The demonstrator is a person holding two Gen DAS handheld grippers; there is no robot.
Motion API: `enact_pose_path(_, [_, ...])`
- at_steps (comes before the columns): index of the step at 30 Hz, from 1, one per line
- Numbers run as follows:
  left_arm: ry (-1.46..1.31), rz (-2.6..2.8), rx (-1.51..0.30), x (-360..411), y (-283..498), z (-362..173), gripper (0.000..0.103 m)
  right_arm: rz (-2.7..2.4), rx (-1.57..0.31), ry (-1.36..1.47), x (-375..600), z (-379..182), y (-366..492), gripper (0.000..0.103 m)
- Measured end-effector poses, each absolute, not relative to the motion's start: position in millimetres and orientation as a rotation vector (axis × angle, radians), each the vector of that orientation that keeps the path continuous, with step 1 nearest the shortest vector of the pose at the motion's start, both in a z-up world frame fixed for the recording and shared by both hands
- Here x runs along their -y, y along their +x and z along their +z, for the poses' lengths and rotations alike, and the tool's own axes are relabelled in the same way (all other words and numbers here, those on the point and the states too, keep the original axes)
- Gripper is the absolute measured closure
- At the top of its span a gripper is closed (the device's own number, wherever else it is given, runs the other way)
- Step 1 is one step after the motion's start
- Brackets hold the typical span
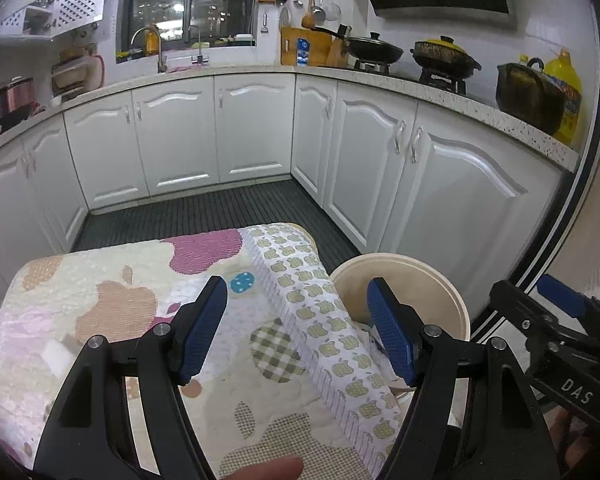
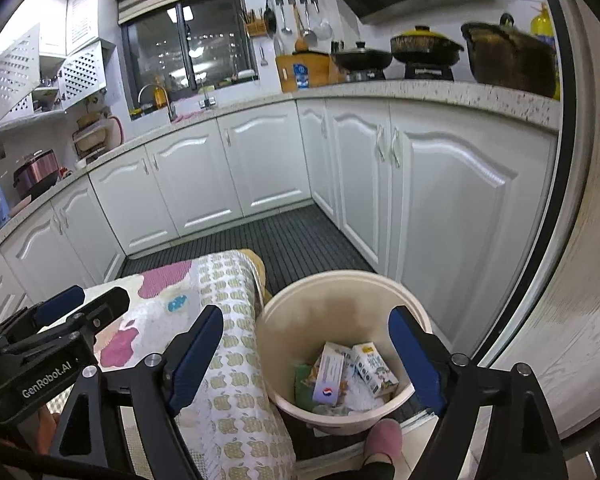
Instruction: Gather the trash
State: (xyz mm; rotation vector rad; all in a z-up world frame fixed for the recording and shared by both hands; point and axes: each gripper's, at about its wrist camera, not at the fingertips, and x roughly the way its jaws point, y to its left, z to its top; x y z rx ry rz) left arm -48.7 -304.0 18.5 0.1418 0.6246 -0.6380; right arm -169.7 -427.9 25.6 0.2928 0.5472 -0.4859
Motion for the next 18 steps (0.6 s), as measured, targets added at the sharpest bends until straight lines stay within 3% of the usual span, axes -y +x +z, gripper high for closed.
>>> enact_pose_path(18, [0.131, -0.619, -0.546, 295.0, -61.9, 26.9, 0.031, -0.510, -0.473, 0.256, 409.9, 43.6, -180.4, 0.016])
